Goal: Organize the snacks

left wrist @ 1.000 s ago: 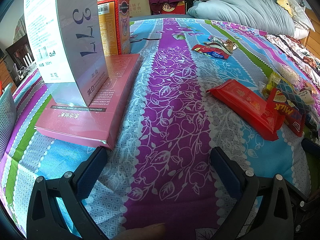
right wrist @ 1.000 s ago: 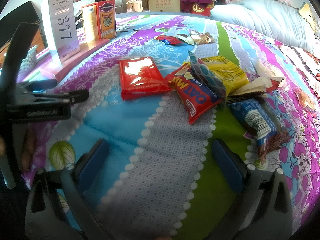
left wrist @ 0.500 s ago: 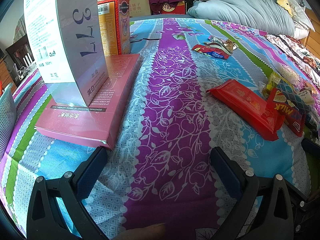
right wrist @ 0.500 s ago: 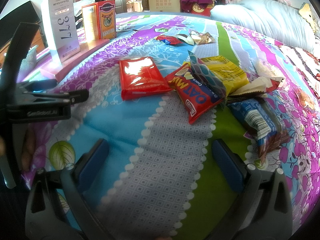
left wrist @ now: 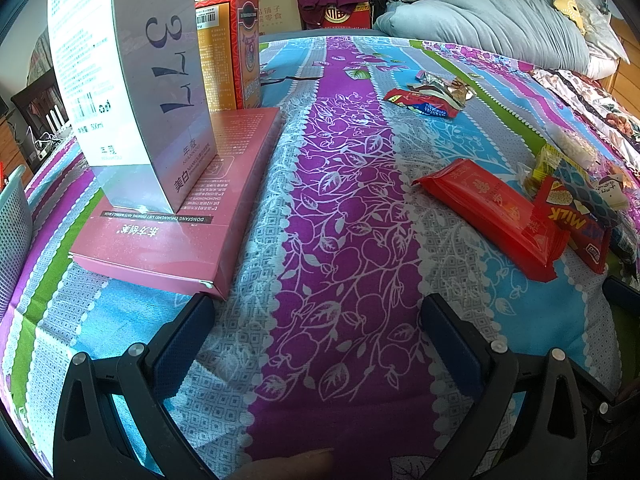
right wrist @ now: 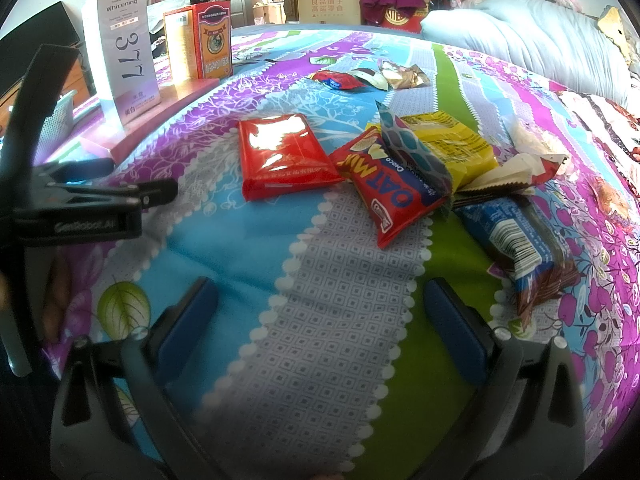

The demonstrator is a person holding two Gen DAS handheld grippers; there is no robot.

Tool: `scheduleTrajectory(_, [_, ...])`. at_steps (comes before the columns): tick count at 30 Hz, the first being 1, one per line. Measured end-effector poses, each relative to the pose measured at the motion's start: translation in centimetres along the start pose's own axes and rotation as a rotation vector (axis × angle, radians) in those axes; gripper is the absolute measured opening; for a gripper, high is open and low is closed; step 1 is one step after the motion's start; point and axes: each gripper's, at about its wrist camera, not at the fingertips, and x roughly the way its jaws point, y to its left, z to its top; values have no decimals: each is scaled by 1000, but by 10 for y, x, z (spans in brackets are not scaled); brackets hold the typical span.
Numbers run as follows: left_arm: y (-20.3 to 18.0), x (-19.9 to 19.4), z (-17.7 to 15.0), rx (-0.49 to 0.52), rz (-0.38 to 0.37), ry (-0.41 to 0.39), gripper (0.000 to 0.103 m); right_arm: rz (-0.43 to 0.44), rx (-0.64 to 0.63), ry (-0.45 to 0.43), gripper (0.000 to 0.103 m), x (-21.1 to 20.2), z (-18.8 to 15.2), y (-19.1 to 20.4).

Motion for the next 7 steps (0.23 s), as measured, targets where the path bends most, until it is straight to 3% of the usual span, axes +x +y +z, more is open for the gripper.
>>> scheduleTrajectory(7, [0,-1,0,-2,-5,-3,103,0,0,0,103,0,0,0])
